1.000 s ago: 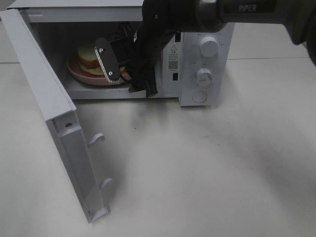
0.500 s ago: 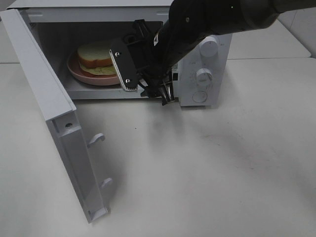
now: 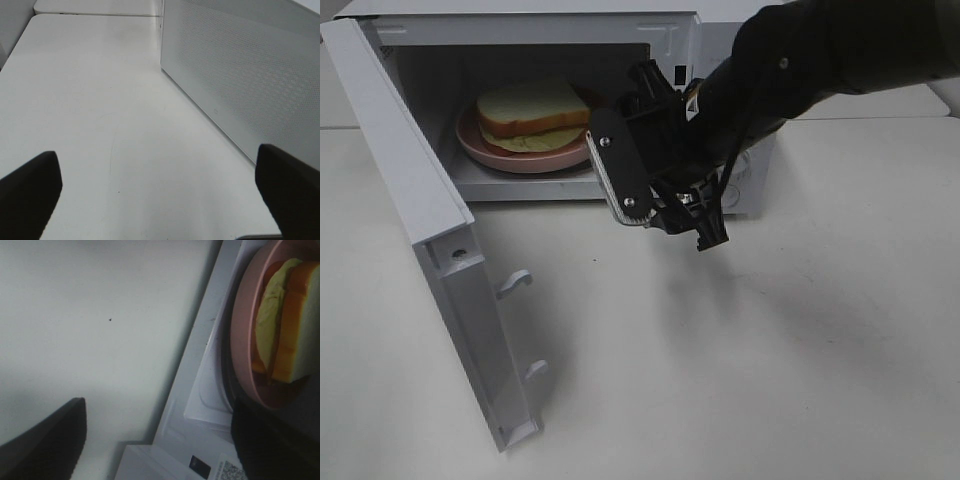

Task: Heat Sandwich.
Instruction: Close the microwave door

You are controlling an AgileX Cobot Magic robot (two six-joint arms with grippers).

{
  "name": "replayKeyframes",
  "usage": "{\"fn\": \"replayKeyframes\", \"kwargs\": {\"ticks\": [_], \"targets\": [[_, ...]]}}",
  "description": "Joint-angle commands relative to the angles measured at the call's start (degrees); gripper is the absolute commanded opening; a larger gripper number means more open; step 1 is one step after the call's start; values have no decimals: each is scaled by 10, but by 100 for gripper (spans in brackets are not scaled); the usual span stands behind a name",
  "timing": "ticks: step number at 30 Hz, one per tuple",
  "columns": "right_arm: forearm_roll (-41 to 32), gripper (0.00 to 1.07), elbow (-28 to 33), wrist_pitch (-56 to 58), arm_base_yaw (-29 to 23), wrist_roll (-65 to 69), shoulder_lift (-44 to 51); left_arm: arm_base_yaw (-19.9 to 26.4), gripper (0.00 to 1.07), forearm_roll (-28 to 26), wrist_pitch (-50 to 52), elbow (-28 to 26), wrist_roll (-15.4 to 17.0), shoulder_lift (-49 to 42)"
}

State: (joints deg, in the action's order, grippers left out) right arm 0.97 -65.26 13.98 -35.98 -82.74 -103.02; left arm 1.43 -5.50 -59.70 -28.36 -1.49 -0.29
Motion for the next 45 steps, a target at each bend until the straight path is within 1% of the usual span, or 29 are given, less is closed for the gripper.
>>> {"fn": "replayKeyframes", "kwargs": {"ticks": [1, 2, 6, 8, 9, 16, 21, 27, 31, 33, 34, 36, 37, 38, 39, 41, 42, 45], "targets": [[-4, 76, 29, -2, -2, 7, 30, -3, 103, 1, 3, 1, 2, -11], [-4, 76, 29, -2, -2, 7, 30, -3, 103, 1, 3, 1, 2, -11], [-5, 76, 73, -2, -2, 10, 67, -3, 103, 1, 3, 1, 2, -11], [-5, 76, 80, -2, -2, 12, 73, -3, 103, 1, 3, 1, 2, -11], [-5, 76, 95, -2, -2, 21, 89, -3, 103, 1, 3, 1, 2, -11], [-5, 76, 136, -2, -2, 62, 135, -3, 103, 1, 3, 1, 2, -11], [-5, 76, 179, 0, -2, 93, 185, -3, 103, 1, 3, 1, 2, -11], [-5, 76, 208, 2, -2, 146, 227, -3, 103, 1, 3, 1, 2, -11], [-21, 76, 229, 6, -2, 248, 272, -3, 103, 1, 3, 1, 2, -11], [-22, 76, 230, 10, -2, 269, 278, -3, 103, 1, 3, 1, 2, -11], [-22, 76, 231, 31, -2, 327, 293, -3, 103, 1, 3, 1, 2, -11], [-21, 76, 231, 53, -2, 386, 307, -3, 103, 1, 3, 1, 2, -11], [-21, 76, 231, 53, -2, 386, 307, -3, 103, 1, 3, 1, 2, -11], [-18, 76, 231, 76, -2, 444, 317, -3, 103, 1, 3, 1, 2, -11], [-16, 76, 231, 89, -2, 472, 323, -3, 103, 1, 3, 1, 2, -11], [-16, 76, 231, 100, -2, 494, 326, -3, 103, 1, 3, 1, 2, -11], [-14, 76, 231, 125, -2, 527, 336, -3, 103, 1, 3, 1, 2, -11], [-14, 76, 231, 164, -2, 559, 350, -3, 103, 1, 3, 1, 2, -11]]}}
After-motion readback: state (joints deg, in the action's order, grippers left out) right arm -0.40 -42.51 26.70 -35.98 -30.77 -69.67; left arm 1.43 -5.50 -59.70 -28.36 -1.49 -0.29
